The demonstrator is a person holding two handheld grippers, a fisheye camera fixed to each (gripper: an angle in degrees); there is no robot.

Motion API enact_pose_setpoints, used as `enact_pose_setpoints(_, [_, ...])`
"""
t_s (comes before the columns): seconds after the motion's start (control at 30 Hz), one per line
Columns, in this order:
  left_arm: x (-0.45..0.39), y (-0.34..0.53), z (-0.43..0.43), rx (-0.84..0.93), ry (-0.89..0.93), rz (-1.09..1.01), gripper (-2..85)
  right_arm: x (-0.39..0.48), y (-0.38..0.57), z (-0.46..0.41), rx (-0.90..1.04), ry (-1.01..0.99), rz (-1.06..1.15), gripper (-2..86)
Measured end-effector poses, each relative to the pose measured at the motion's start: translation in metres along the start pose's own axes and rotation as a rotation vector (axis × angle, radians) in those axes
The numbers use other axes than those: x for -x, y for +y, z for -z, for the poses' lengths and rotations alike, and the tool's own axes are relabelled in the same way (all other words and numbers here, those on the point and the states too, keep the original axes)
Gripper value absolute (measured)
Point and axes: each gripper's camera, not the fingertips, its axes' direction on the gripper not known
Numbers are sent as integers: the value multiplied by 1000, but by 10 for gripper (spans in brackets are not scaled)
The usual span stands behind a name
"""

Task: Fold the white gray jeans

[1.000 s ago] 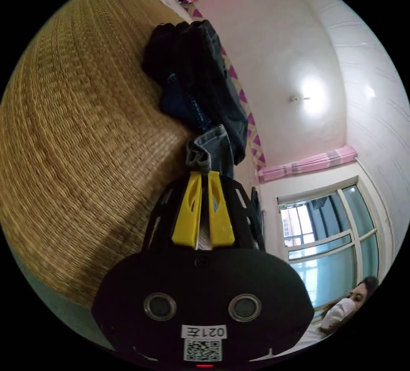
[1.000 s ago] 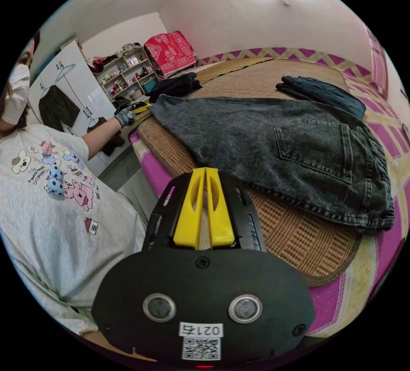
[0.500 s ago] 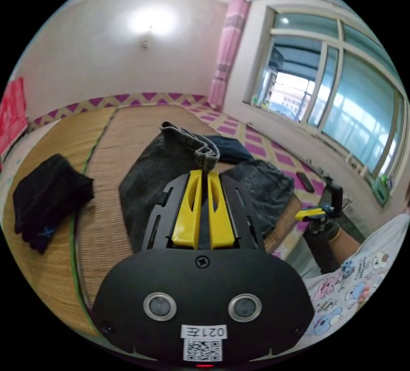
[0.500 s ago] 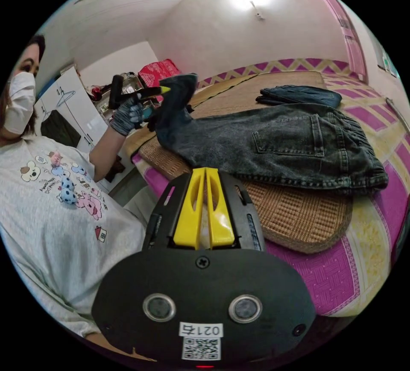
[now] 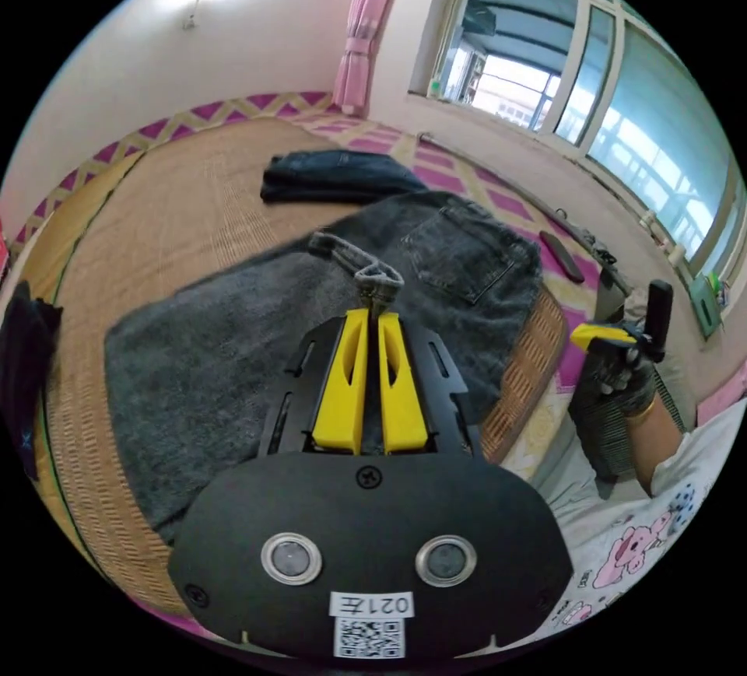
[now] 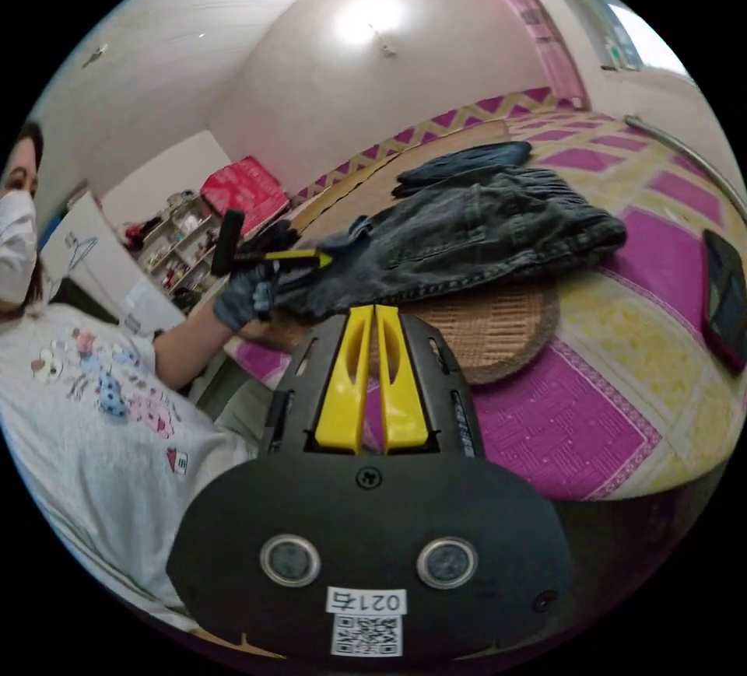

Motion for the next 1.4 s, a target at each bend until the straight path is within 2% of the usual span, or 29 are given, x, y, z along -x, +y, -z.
enact_pose_setpoints(0.1, [-8,5,-2,-44,64,26,17,-33,-10,19,-95,55,-175,75])
enact_pose_setpoints(0.17, [-16,8,-5,-38,73,-9,33,-70,-15,35,-179,79,-373,107])
enact_pose_setpoints(0.33, [-25,30,18,-140,229,-68,40,-133,-20,42,-285,72,-681,134])
enact_pose_setpoints(0.53, [-18,67,58,-218,241,-29,-4,-163,-49,10,-309,-38,-789,130])
enact_pose_setpoints(0.73, [6,105,84,-250,271,53,-9,-175,-78,-35,-279,-126,-849,76])
enact_pose_setpoints(0.8, [12,115,93,-256,255,65,-9,-146,-98,-32,-305,-100,-741,62])
enact_pose_setpoints(0.9, [24,131,108,-267,251,72,-9,-41,-161,-33,-269,41,-421,55])
enact_pose_setpoints(0.97, [32,140,116,-273,255,73,-9,75,-206,-58,-226,150,-122,53])
enact_pose_setpoints(1.1, [50,159,134,-280,236,82,-9,243,-235,-138,-153,271,274,53])
enact_pose_setpoints(1.17, [60,169,140,-275,226,96,-9,332,-229,-221,-77,282,477,53])
enact_pose_setpoints(1.2, [68,176,144,-274,226,112,-9,349,-225,-245,-50,273,509,53])
enact_pose_setpoints(1.27, [81,187,149,-274,238,132,-9,400,-200,-350,87,227,610,52])
enact_pose_setpoints(1.3, [90,195,153,-271,240,149,-9,408,-192,-377,125,229,624,52])
enact_pose_setpoints(1.37, [104,209,160,-266,237,173,-9,416,-152,-485,318,260,658,49])
enact_pose_setpoints(1.4, [113,218,166,-262,236,188,-9,415,-145,-501,343,237,658,49])
